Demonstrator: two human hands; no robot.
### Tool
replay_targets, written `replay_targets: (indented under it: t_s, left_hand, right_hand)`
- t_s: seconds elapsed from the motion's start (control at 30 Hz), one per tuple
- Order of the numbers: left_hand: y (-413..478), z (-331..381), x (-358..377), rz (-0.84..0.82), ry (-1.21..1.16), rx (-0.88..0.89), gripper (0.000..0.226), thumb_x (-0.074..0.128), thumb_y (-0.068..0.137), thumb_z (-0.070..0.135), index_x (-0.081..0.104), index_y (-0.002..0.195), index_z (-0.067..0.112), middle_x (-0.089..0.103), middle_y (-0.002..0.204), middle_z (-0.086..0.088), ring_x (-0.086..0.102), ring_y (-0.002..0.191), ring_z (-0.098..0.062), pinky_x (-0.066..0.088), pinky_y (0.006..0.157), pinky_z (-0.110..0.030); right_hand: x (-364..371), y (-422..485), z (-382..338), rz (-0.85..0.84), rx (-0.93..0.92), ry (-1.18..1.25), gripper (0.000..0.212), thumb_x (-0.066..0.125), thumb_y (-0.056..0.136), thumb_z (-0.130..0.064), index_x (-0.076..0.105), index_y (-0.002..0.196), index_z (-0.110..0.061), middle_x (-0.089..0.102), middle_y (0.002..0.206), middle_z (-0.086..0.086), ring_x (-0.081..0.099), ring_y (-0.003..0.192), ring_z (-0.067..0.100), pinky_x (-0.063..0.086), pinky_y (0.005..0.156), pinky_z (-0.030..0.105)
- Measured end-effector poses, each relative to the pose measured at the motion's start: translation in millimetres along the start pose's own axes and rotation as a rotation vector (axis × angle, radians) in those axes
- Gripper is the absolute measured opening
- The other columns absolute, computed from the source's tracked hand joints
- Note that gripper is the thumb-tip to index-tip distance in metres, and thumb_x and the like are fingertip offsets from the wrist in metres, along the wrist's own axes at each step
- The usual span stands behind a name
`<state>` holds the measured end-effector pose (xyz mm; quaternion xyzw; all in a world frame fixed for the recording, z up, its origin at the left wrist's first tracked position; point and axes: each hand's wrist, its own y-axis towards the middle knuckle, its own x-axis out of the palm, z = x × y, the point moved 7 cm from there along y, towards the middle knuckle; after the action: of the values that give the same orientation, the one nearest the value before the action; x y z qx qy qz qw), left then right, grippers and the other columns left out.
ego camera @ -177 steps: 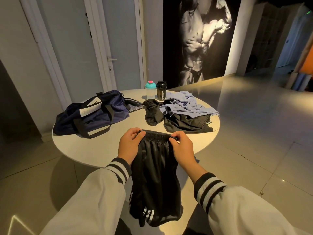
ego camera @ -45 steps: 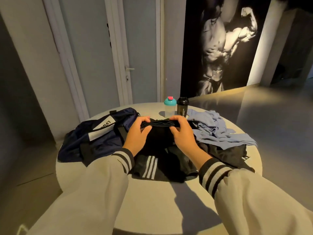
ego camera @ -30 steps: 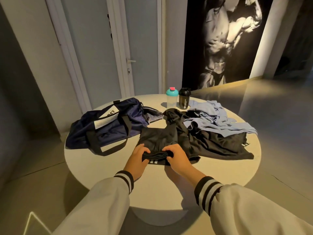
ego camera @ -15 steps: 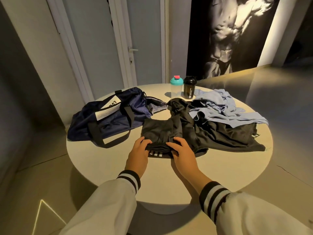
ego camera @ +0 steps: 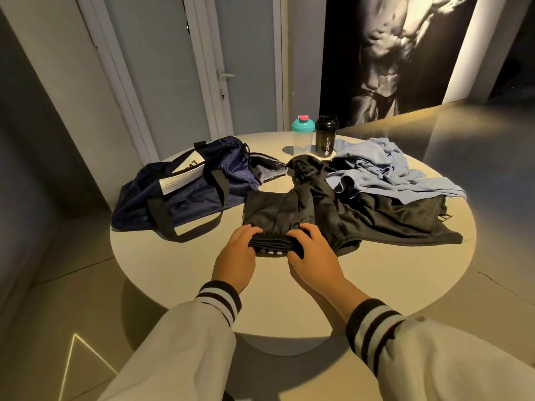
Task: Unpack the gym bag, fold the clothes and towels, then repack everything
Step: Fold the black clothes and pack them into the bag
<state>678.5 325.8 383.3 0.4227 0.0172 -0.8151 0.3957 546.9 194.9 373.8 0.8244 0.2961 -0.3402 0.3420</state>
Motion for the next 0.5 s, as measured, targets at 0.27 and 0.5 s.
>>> replay_targets:
  t_s: [0.27, 0.5]
  left_hand:
    - [-4.6, 3.7, -13.2, 0.107, -0.011, 0.037, 0.044, 0.048, 0.096, -0.009, 0.062, 0.127, 0.02, 0.056, 0.13, 0.001, 0.058, 0.108, -0.013, 0.046, 0.095, -0.02]
    - [-5.5, 4.2, -8.1, 0.067, 0.065, 0.023, 0.043, 0.049, 0.099, -0.005, 0.06, 0.134, 0.017, 0.05, 0.144, -0.002, 0.055, 0.125, -0.021, 0.041, 0.101, -0.02]
  right_hand:
    - [-11.5, -6.3, -8.8, 0.101, -0.075, -0.006, 0.03, 0.061, 0.095, -0.004, 0.064, 0.122, -0.017, 0.05, 0.133, 0.0, 0.06, 0.103, 0.024, 0.048, 0.081, 0.021]
    - [-6.6, -7.8, -5.7, 0.028, -0.028, -0.022, 0.037, 0.059, 0.094, -0.017, 0.062, 0.13, -0.023, 0.046, 0.144, -0.005, 0.045, 0.131, 0.017, 0.04, 0.102, 0.025]
